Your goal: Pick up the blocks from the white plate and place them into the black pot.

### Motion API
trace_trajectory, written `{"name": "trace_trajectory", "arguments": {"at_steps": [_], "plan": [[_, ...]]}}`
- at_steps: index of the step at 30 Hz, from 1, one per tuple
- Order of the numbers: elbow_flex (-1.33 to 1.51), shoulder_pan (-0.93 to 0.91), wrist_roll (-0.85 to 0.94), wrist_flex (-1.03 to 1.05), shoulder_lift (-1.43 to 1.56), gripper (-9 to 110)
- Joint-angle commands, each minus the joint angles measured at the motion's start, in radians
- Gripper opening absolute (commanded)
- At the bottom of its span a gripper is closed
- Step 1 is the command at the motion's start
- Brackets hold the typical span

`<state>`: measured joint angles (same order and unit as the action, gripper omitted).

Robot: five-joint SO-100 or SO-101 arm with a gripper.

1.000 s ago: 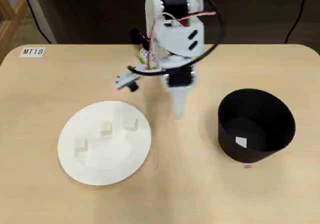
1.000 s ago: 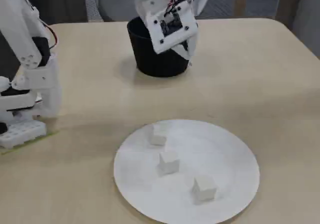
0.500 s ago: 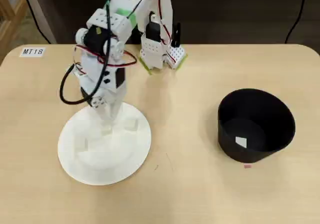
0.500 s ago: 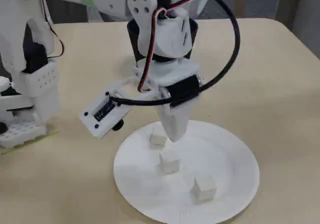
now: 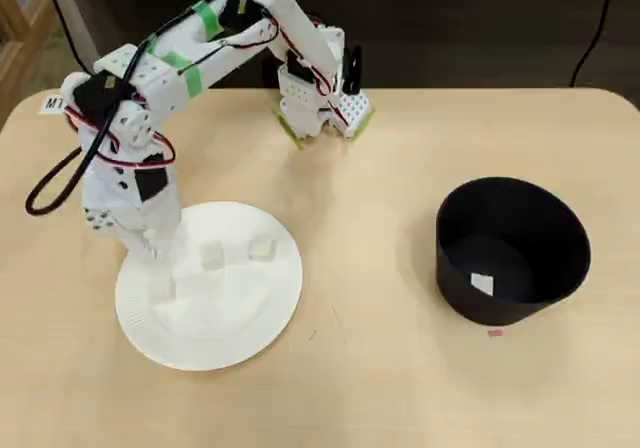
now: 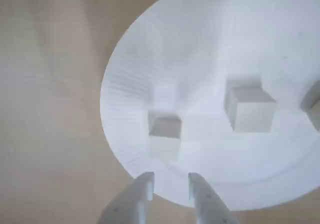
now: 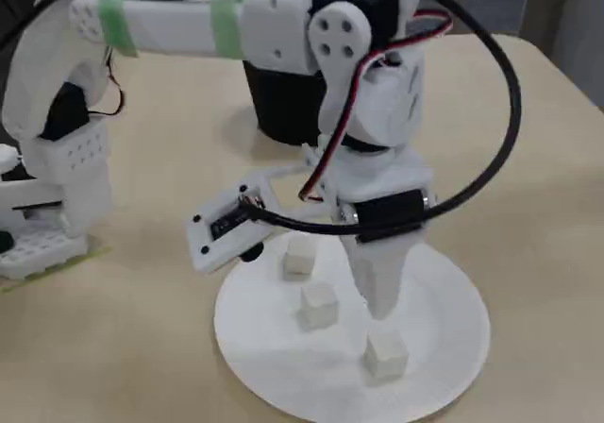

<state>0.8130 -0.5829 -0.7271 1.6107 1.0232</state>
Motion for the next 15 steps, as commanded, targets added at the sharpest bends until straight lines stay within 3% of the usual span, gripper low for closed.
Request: {"name": "trace_trajectory", "arguments": {"at_steps": [1,15], "plan": [[-0.066,0.029,-0.025,0.009,0.006,16],[-0.098,0.049,-0.060,0.017,-0.066,22]]}}
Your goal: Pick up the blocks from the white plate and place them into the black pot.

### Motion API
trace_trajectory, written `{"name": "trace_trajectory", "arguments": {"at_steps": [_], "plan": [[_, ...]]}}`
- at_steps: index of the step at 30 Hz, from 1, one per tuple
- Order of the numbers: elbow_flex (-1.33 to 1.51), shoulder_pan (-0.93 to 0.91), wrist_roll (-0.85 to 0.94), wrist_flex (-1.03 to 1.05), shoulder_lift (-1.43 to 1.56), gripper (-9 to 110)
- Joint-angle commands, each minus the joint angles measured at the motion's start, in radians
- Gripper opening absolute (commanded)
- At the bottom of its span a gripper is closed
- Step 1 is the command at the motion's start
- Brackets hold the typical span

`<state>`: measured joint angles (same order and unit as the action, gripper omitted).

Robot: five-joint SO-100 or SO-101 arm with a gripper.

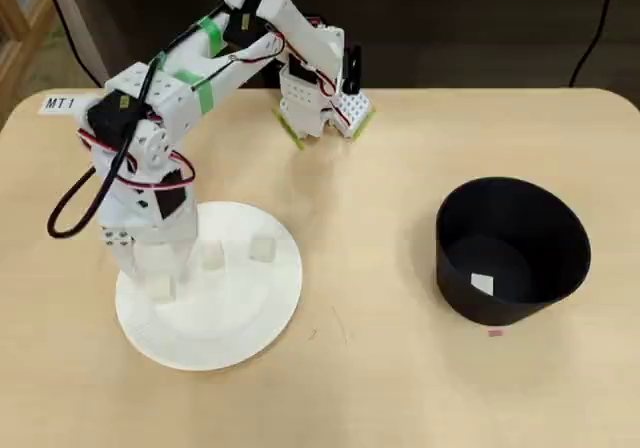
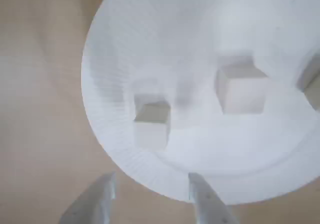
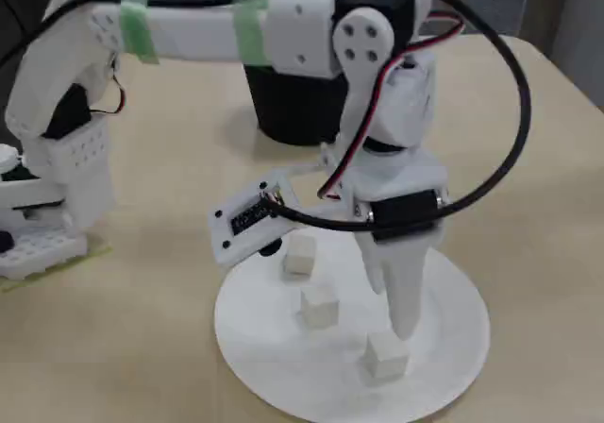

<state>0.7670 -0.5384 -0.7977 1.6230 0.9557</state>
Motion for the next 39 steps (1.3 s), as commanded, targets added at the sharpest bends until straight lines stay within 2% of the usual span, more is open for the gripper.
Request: {"name": "trace_trajectory", "arguments": {"at_steps": [1,9,34,37,39], "plan": [[-0.057,0.000,0.012,0.005,-0.008,22],[-0.175,-0.009,0.003,0.002,-0.107,22],[-0.181,-0.029,-0.002,0.040,-0.204,21],[-0.196,-0.034,0.000,0.038,-0.227,16],[-0.215,-0.037,-0.009,0.038,-0.244,7]]}}
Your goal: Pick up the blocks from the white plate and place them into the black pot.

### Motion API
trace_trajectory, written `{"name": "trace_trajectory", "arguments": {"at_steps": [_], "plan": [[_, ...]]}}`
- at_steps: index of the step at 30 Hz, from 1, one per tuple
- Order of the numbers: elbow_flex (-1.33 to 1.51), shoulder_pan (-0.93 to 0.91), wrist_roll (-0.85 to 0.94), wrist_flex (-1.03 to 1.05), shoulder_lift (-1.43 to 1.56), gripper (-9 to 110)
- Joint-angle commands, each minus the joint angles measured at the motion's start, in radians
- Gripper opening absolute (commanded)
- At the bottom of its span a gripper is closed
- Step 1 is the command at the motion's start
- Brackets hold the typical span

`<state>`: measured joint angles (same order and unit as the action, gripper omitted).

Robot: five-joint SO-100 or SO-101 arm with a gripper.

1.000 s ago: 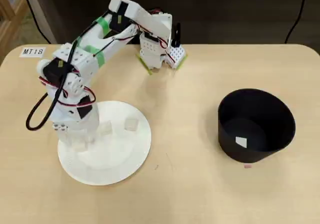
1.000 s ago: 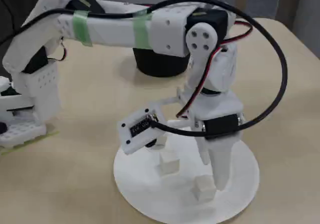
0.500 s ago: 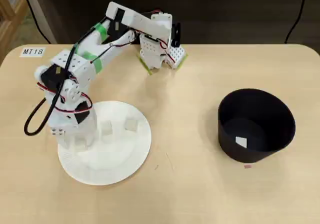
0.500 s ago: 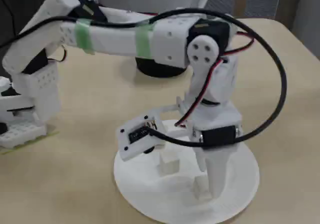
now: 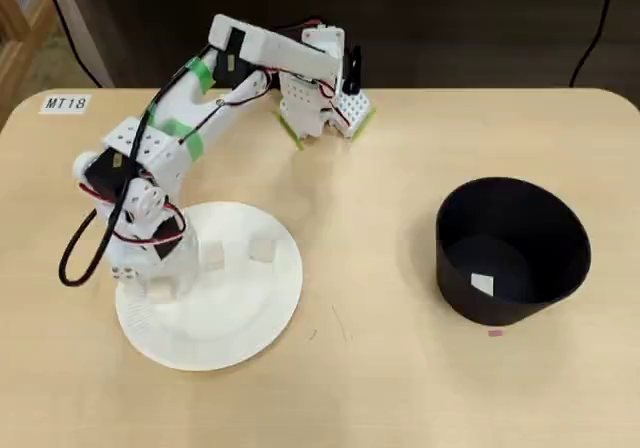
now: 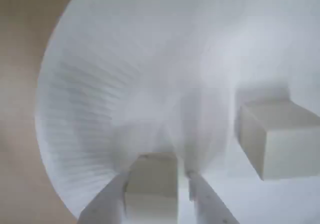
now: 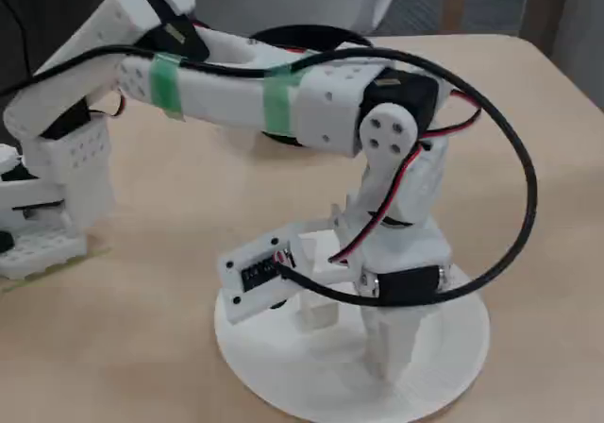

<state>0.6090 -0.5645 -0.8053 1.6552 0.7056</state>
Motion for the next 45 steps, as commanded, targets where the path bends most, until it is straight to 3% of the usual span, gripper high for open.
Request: {"name": "trace_trajectory", "arguments": {"at_steps": [1,9,16,20,26,36,40,45], "plan": [[-0.072,-0.012,0.000,0.006,-0.005,2],[-0.218,-0.009,0.097,0.006,-0.021,-2],[-0.871,0.084,0.494,-0.023,-0.121,-2],[-0.890,0.233,0.831,-0.018,0.038,-2],[-0.873,0.440,0.913,0.011,0.213,-2],[0.178,0.670,0.922,0.003,0.980,-3],[0.359,0.928,0.917,-0.055,1.058,-3],[0.555,1.193,0.953,-0.291,1.066,-3]]}}
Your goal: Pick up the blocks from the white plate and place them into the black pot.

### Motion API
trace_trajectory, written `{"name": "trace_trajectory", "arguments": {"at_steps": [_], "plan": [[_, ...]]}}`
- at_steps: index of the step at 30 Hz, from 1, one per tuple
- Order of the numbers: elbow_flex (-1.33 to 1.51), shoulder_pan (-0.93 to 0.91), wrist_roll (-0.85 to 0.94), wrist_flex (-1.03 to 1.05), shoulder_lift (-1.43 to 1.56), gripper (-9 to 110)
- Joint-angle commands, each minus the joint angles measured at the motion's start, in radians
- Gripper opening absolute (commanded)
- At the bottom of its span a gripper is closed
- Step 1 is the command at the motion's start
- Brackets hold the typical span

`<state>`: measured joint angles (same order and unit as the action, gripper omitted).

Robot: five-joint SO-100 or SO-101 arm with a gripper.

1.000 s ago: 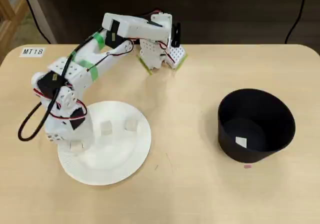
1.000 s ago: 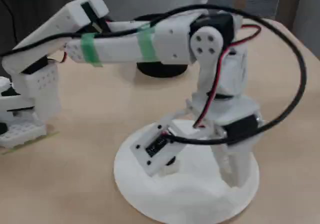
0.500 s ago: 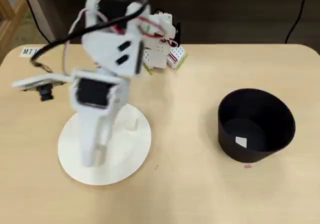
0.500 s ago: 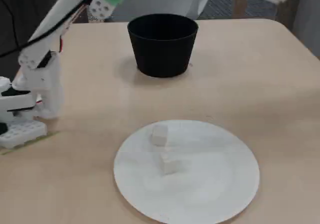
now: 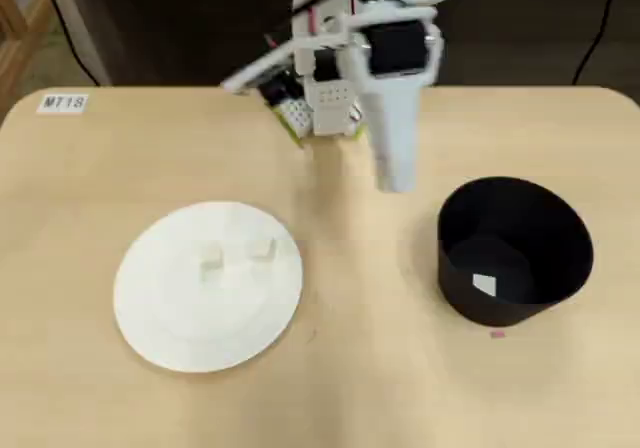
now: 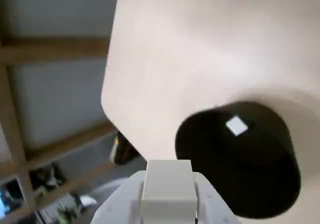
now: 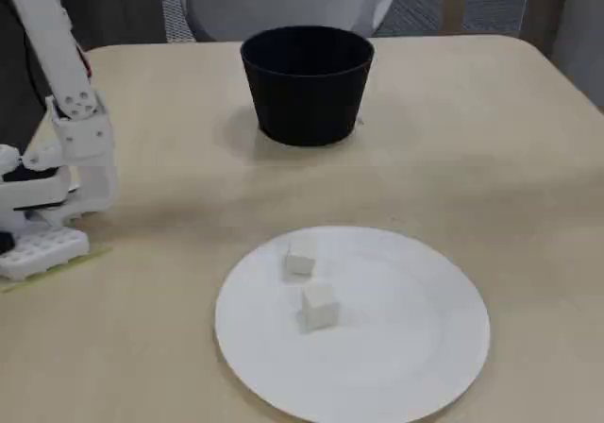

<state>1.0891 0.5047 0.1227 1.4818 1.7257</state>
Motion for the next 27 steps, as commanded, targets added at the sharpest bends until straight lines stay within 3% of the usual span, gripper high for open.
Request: {"name": "trace_trajectory", "arguments": {"at_steps": [1,9,23,25,27], "plan": [[0.109,0.156,0.028,-0.155,0.046,-3],[0.339,0.253,0.051,-0.341,0.061,-3],[0.603,0.189,0.018,-0.534,0.043,-1],[0.641,0.187,0.052,-0.532,0.066,18],[0.690,0.184,0.044,-0.554,0.101,29]]}}
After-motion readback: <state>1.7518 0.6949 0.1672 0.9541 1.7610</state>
